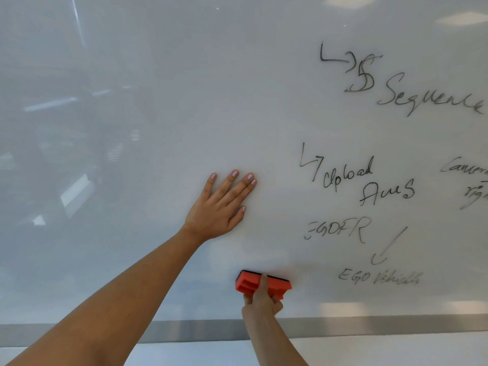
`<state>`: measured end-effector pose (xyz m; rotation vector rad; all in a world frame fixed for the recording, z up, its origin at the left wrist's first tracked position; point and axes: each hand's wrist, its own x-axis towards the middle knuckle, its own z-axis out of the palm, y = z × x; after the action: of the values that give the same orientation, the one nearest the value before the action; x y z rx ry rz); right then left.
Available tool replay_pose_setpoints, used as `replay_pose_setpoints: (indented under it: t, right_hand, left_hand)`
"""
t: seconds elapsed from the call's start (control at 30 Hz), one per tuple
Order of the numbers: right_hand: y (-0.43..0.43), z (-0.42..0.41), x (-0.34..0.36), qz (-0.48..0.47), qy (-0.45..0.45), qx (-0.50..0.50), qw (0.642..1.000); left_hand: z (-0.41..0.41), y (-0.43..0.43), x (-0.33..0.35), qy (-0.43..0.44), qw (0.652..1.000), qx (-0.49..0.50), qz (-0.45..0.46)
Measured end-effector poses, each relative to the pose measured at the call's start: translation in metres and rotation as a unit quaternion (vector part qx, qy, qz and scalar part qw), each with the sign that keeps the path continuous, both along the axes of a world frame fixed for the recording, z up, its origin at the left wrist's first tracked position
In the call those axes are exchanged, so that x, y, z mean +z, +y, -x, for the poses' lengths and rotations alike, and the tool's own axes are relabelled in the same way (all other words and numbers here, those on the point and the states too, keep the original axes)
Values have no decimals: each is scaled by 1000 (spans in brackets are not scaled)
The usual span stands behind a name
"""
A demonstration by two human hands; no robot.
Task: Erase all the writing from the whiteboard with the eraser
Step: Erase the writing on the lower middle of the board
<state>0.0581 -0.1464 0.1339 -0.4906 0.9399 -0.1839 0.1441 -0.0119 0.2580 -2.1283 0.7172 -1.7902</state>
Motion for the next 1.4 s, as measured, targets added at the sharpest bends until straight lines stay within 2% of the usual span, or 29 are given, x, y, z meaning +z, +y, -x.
replay_pose_setpoints:
  t: [0.1, 0.23, 0.33, 0.5, 0.53, 0.6, 0.73, 0.83, 0.9, 0.97, 1.1, 1.23, 1.3, 1.4]
  right_hand:
    - [23, 0, 11, 4, -45, 23, 999]
    - [34, -3, 5, 73, -57, 40, 995]
    - [27, -2, -12, 102, -16, 44, 994]
    - [5, 0, -24, 94, 40, 36, 994]
    - [4, -1, -23, 112, 41, 29, 992]
    - [4, -3, -20, 227, 22, 8, 974]
    - [4, -2, -9, 454, -94, -21, 886]
    - [2, 6, -5, 614, -178, 0, 769]
    - [-3, 9, -12, 677, -204, 28, 706]
    - [-13, 10, -20, 700, -201, 32, 684]
    - [-42, 5, -18, 707, -193, -4, 681]
    - [-52, -7, 5, 746, -229, -31, 625]
    - [-52, -13, 9, 790, -234, -19, 567]
    - [-61, -13, -1, 877, -247, 24, 412]
  left_hand:
    - [0, 1, 0, 1, 1000, -3, 0]
    - [0, 1, 0, 6, 1000, -5, -3]
    - [0, 0, 0, 3, 1000, -4, -5]
    - [0, 1, 0, 4, 1000, -4, -5]
    - [0, 1, 0, 4, 1000, -3, -4]
    - [1, 1, 0, 2, 1000, -1, -2]
    - [1, 1, 0, 4, 1000, -6, 2]
    - [0, 1, -1, 2, 1000, 3, -1]
    - [0, 1, 0, 3, 1000, 4, -4]
    - [0, 1, 0, 1, 1000, 3, -2]
    - [0, 1, -1, 6, 1000, -4, 2]
    - [0, 1, -1, 5, 1000, -2, 3]
    - [0, 1, -1, 4, 1000, -1, 2]
    - [0, 1, -1, 5, 1000, -2, -1]
